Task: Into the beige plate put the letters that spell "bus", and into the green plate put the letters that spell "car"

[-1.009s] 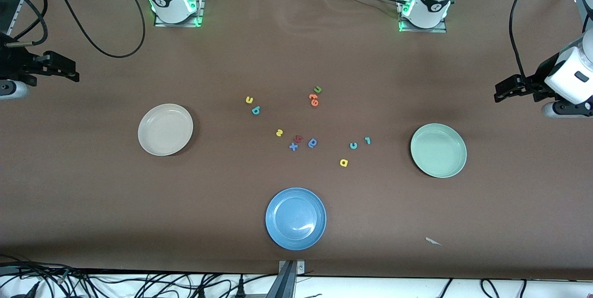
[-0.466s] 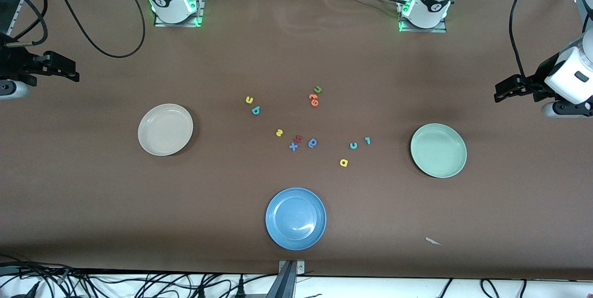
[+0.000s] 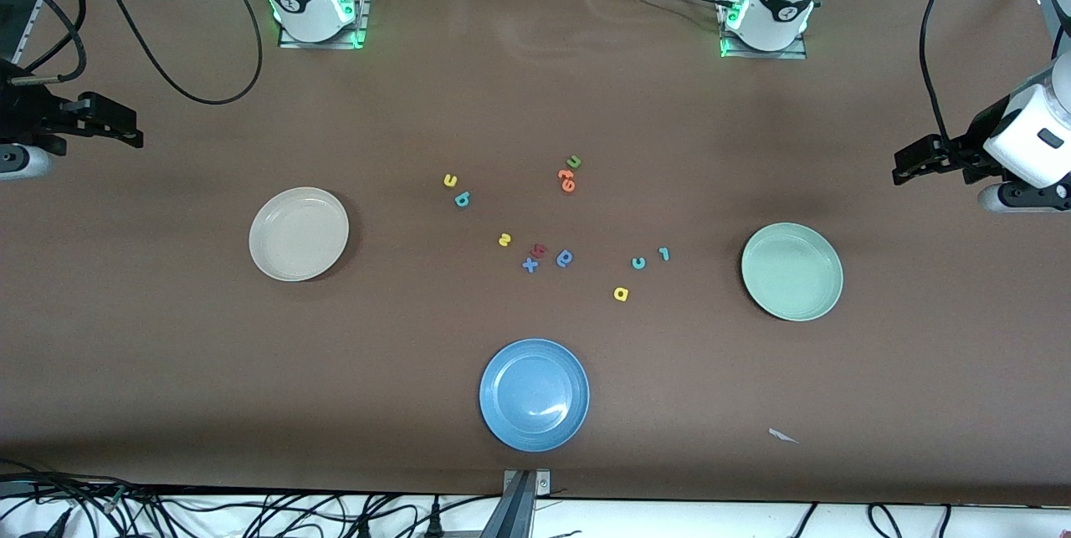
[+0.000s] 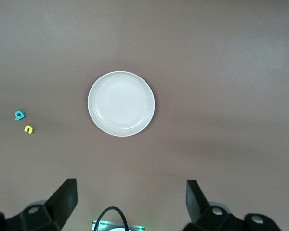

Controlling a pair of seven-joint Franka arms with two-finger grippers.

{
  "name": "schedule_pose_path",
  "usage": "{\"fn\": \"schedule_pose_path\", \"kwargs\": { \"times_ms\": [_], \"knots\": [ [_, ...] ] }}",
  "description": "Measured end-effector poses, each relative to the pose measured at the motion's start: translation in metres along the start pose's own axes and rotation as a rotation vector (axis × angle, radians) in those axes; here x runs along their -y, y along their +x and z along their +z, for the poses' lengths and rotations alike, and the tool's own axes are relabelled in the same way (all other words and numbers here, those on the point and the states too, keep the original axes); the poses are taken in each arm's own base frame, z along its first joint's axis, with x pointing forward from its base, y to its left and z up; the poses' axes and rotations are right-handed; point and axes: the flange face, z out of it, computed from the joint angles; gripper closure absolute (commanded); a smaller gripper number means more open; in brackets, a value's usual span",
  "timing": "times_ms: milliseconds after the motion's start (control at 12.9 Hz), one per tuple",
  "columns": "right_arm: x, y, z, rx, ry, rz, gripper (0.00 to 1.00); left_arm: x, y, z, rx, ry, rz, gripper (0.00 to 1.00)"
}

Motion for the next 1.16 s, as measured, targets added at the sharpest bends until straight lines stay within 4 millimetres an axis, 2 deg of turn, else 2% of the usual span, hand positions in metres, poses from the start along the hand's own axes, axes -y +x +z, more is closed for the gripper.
{"fn": "schedule_pose_path", "kwargs": {
  "times_ms": [543, 853, 1009, 1164],
  "knots": [
    [0.000, 0.000, 0.000, 0.000, 0.000, 0.000, 0.00, 0.000, 0.002, 0.005, 0.010, 0.001, 0.000, 0.00],
    [-0.002, 0.000, 0.000, 0.000, 0.000, 0.003, 0.00, 0.003, 0.014, 0.022, 0.032, 0.002, -0.008, 0.00],
    [-0.005, -0.001, 0.000, 0.001, 0.000, 0.009, 0.00, 0.003, 0.037, 0.049, 0.010, 0.004, -0.009, 0.00],
    [-0.012, -0.001, 0.001, 0.002, 0.000, 0.023, 0.00, 0.000, 0.071, 0.112, 0.029, 0.008, -0.007, 0.00]
  ]
}}
